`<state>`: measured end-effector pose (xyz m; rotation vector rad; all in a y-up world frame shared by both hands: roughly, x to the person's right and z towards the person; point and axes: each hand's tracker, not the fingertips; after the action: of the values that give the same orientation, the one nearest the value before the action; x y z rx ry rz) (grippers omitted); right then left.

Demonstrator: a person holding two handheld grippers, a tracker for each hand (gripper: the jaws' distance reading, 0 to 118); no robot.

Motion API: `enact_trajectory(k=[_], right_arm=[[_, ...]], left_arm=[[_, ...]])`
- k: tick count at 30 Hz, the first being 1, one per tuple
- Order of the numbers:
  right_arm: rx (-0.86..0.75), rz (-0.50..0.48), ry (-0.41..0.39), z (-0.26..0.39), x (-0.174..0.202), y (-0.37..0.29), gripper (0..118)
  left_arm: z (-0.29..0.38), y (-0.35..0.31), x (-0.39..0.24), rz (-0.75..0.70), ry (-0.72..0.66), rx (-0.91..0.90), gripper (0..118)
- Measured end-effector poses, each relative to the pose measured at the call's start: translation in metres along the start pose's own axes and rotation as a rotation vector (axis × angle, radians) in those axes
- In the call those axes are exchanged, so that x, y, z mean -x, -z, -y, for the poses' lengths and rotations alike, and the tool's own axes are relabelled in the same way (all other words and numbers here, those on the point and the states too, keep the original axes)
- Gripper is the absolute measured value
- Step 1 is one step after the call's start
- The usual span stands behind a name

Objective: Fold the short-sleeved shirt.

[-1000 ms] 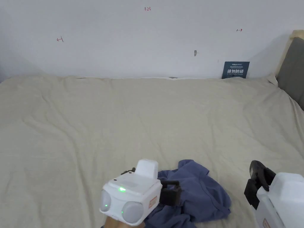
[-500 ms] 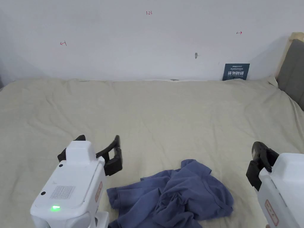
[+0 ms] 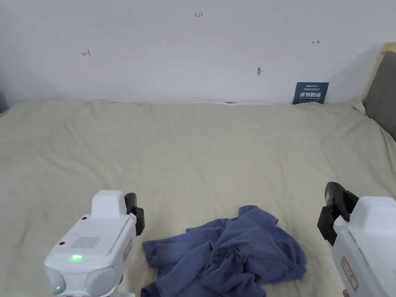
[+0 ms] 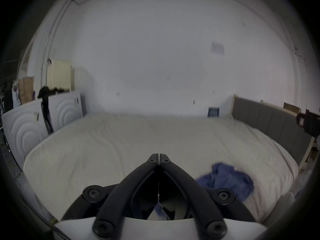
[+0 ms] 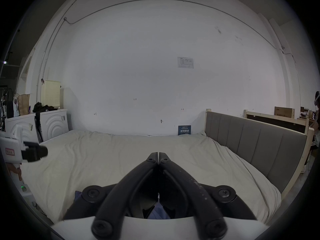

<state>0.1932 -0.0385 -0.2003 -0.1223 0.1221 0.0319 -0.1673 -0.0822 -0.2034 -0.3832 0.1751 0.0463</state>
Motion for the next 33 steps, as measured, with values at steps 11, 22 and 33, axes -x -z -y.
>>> enact_trajectory(k=[11, 22, 33], right_arm=[[0.031, -0.011, 0.008, 0.01, 0.001, 0.002, 1], [0.07, 0.0, 0.025, 0.02, -0.004, 0.008, 1], [0.335, 0.03, 0.056, 0.052, -0.026, 0.065, 40]], left_arm=[[0.098, 0.045, -0.005, 0.105, -0.118, 0.457, 2], [0.14, 0.068, -0.027, 0.06, -0.051, 0.559, 82], [0.136, 0.062, -0.039, 0.096, 0.01, 0.519, 7]])
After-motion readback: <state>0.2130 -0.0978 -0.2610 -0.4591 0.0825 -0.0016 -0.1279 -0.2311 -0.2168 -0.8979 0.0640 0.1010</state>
